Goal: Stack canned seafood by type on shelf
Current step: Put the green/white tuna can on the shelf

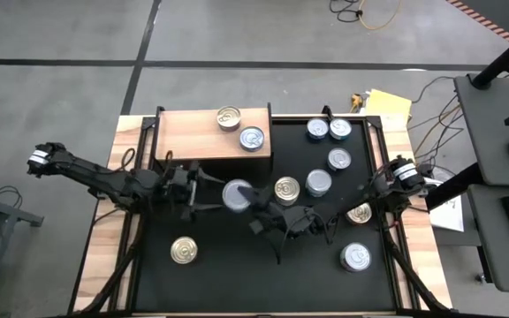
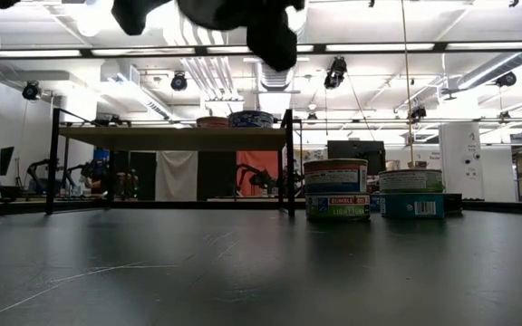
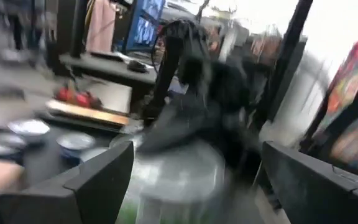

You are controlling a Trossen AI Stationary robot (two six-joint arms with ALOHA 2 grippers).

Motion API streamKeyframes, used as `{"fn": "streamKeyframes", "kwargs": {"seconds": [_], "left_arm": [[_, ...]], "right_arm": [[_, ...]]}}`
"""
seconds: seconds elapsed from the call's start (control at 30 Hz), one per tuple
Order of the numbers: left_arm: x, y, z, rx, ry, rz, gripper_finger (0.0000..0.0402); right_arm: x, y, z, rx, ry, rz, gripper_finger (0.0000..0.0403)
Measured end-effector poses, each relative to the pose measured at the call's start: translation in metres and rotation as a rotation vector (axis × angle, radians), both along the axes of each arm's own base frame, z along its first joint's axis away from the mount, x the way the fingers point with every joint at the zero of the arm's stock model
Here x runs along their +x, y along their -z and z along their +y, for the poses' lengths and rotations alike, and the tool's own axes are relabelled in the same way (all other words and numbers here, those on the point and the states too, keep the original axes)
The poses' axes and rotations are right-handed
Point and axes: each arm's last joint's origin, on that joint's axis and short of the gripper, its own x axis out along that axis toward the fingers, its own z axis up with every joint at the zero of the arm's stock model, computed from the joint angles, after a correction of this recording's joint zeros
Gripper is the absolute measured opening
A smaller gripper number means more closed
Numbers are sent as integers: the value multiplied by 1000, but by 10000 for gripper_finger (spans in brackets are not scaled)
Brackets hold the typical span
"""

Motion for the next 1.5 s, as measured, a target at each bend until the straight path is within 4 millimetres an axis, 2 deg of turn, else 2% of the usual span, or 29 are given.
{"fn": "streamKeyframes", "kwargs": {"seconds": [0.1,0.17,0.3,0.37,0.5,0.7,1.0,1.2,1.37,1.5], "left_arm": [[-6,-1,1,218,-1,14,329],[-6,3,0,335,1,51,326],[0,9,-3,510,12,77,323],[4,14,-6,579,23,94,323],[17,25,-11,634,38,123,323],[33,31,-15,690,-16,180,322],[50,44,-21,762,-33,265,292],[59,43,-26,817,-59,281,236],[56,38,-27,809,-60,289,161],[54,38,-28,808,-47,297,128]], "right_arm": [[-11,-9,-6,144,-8,-15,123],[-20,-10,-11,300,-69,13,123],[-33,-11,-22,700,-208,83,123],[-34,-12,-25,776,-205,63,123],[-31,-2,-26,747,-164,72,123],[-23,7,-24,691,-117,88,123],[-20,5,-25,688,-118,63,123],[-21,5,-25,689,-117,64,123],[-21,6,-25,700,-111,63,123],[-21,6,-25,721,-118,58,131]]}}
